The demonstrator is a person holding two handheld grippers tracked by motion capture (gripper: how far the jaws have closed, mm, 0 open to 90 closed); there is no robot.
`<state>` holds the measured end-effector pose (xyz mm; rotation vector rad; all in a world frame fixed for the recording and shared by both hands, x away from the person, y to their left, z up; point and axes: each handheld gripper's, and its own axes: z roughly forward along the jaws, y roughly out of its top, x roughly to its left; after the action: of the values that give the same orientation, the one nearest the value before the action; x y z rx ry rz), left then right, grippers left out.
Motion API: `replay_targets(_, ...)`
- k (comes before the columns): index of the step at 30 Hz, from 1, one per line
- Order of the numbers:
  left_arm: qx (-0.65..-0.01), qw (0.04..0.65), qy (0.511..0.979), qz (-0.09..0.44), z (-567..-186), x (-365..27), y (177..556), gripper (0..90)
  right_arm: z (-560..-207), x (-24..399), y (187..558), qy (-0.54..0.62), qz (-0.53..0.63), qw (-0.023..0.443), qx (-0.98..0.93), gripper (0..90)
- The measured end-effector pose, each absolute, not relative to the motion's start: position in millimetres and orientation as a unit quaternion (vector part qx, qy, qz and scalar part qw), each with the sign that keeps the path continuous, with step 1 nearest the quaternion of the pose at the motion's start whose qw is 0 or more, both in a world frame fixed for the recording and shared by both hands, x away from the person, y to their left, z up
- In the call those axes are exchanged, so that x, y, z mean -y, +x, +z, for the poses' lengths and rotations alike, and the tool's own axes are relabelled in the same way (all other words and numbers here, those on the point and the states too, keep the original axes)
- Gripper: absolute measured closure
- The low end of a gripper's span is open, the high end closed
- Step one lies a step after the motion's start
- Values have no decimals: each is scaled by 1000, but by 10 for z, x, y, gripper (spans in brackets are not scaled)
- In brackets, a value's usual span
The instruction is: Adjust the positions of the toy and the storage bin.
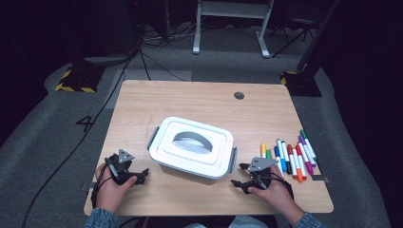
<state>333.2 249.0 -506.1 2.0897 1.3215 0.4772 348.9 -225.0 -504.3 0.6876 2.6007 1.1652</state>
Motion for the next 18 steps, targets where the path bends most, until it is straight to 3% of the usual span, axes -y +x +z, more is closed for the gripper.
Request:
replay_targets(5,-498,310,790,180,-5059,-2491,3317,21,-5027,2232,3498,236,389,103,-885,270)
replay_targets(8,-497,311,790,182,-5057,-2490,3309,34,-4978,2223,3503,226,377,91,-894,364)
replay_targets(18,-495,311,790,183,-5056,-2490,3297,49,-4879,2285,3492,253,385,70,-885,370)
